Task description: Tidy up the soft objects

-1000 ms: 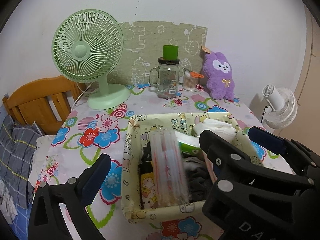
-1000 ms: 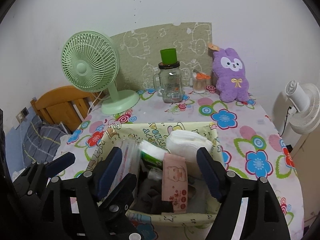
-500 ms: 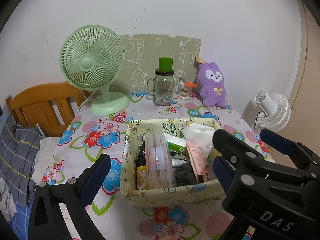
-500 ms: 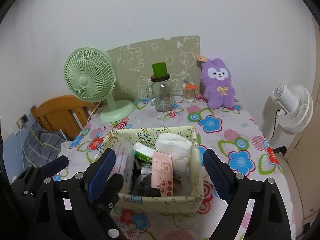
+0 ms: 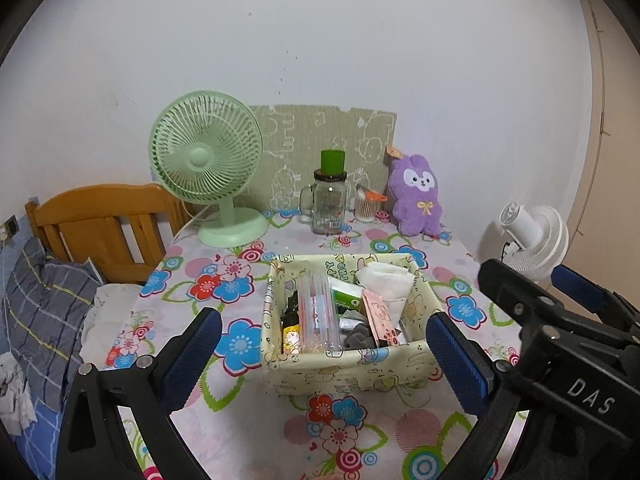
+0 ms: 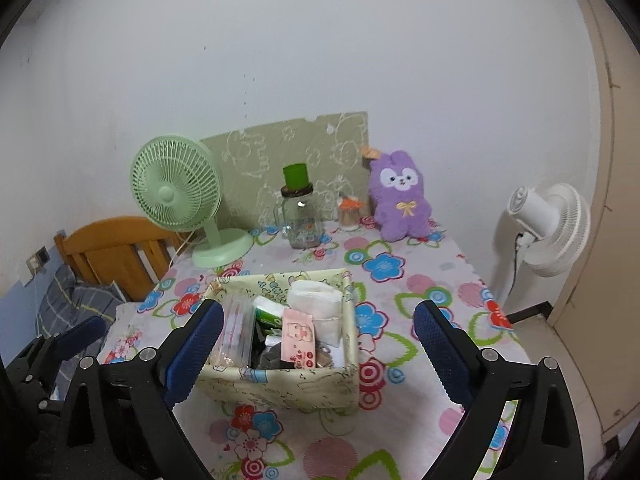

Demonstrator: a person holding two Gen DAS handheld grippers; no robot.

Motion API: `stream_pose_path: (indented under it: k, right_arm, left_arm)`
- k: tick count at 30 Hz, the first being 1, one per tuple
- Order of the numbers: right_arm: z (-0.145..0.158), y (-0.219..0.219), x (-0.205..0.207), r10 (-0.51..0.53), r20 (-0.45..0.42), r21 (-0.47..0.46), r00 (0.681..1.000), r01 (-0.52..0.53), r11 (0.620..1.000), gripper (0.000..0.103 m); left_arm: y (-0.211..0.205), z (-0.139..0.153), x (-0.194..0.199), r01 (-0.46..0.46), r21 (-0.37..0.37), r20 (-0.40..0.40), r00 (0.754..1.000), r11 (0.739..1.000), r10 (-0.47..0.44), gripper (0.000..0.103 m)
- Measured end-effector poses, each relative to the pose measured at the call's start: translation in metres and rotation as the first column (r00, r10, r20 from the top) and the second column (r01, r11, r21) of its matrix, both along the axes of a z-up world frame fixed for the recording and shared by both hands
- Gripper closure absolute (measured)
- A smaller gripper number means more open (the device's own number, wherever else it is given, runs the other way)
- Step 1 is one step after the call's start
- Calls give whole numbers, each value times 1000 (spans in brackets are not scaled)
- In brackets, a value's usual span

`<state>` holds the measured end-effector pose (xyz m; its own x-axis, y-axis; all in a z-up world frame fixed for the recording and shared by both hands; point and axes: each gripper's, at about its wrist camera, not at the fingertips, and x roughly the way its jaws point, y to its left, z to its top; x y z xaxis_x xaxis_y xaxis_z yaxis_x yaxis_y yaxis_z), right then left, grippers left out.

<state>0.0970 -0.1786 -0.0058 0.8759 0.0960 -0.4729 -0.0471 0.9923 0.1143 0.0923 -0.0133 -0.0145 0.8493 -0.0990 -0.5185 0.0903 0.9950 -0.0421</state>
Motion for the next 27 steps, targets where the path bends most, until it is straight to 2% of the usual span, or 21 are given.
stream_pose_path:
  k: [13, 27]
  right_arm:
    - [21, -9, -59, -32, 80, -36, 996, 35, 999, 6]
    - [21, -12, -99, -45, 109, -50, 993, 51, 997, 6]
  left_arm:
    - [9, 16, -56, -29, -2, 79, 996, 1000, 29, 0]
    - [18, 17, -90, -55, -6, 107, 993, 998, 55, 0]
